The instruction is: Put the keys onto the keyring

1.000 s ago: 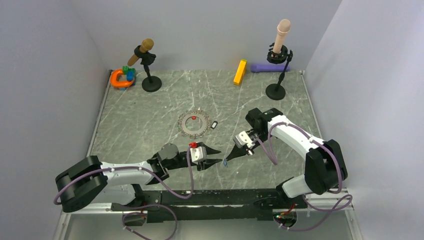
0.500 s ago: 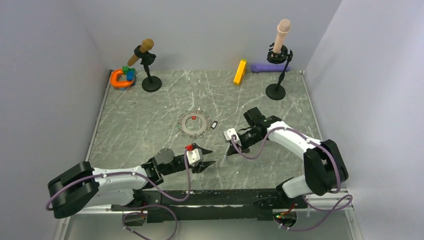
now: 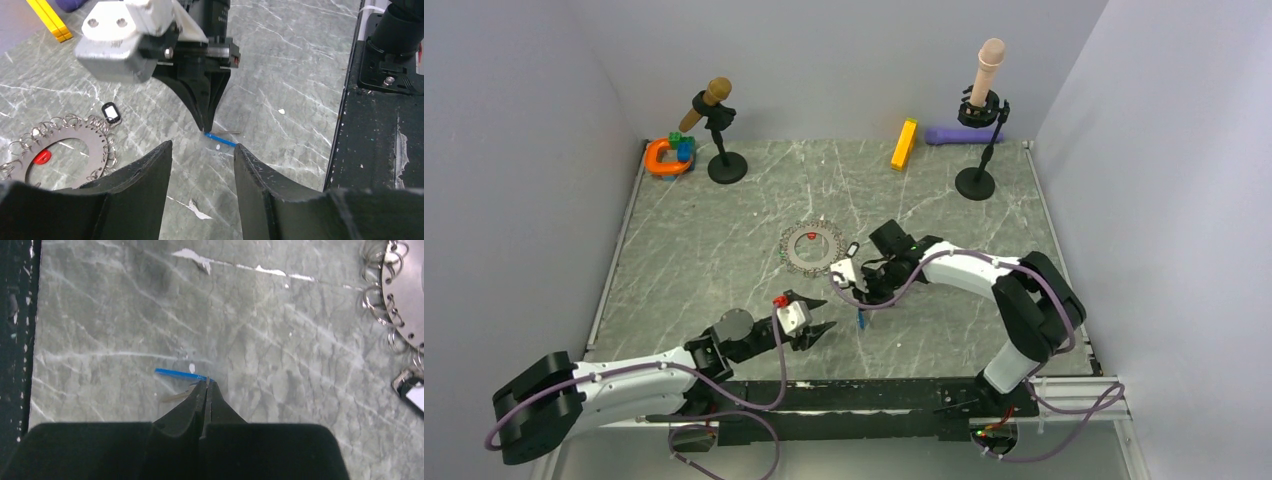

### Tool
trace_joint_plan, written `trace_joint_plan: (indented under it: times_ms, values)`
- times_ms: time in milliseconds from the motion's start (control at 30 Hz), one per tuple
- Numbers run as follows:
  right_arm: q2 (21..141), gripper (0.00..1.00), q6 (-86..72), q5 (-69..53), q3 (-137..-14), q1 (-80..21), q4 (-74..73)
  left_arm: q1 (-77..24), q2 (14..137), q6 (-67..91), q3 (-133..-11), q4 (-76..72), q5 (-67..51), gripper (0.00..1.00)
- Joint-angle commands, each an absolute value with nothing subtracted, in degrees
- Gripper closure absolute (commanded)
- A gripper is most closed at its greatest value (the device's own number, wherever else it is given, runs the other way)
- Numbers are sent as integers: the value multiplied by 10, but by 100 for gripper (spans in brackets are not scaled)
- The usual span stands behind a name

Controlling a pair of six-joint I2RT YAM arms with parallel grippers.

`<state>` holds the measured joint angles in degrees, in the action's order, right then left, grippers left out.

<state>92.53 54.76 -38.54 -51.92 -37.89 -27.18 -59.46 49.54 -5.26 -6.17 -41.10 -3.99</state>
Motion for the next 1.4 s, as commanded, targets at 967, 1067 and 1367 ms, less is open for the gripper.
trace_joint_plan:
  times_ms: [967, 1067, 1367]
  values:
    - [894, 71, 484, -395, -547, -360, -283, -598, 412, -46, -61, -348, -1, 40]
    - [919, 71, 476, -409, -577, -358, -283, -598, 407, -43, -60, -345, -1, 40]
    - [1023, 68, 529, -406, -650, -363, -338, -598, 383, -35, -56, -328, 18, 40]
